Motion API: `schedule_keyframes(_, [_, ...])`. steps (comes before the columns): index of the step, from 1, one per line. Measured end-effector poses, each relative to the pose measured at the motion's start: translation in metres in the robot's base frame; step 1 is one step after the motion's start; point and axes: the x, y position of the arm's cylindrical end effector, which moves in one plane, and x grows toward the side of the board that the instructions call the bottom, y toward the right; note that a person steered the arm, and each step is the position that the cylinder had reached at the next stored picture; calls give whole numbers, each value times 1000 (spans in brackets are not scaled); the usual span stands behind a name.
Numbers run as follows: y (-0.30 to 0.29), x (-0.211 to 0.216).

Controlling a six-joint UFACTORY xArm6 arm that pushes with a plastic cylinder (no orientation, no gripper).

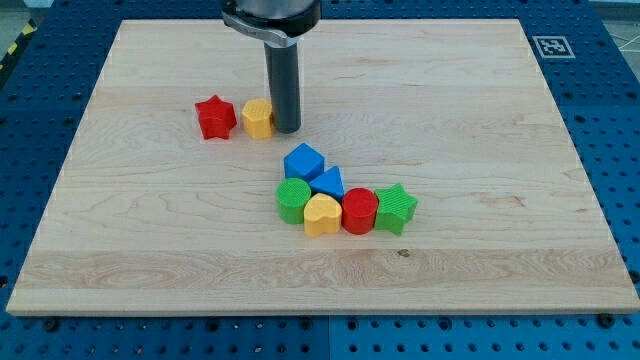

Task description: Point at the green star

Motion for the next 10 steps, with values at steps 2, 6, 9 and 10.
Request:
schedule_keyframes(2, [-15,-1])
schedule_keyframes(6, [64,25])
schedule_keyframes(9, [178,61])
schedule_keyframes(10, [188,105])
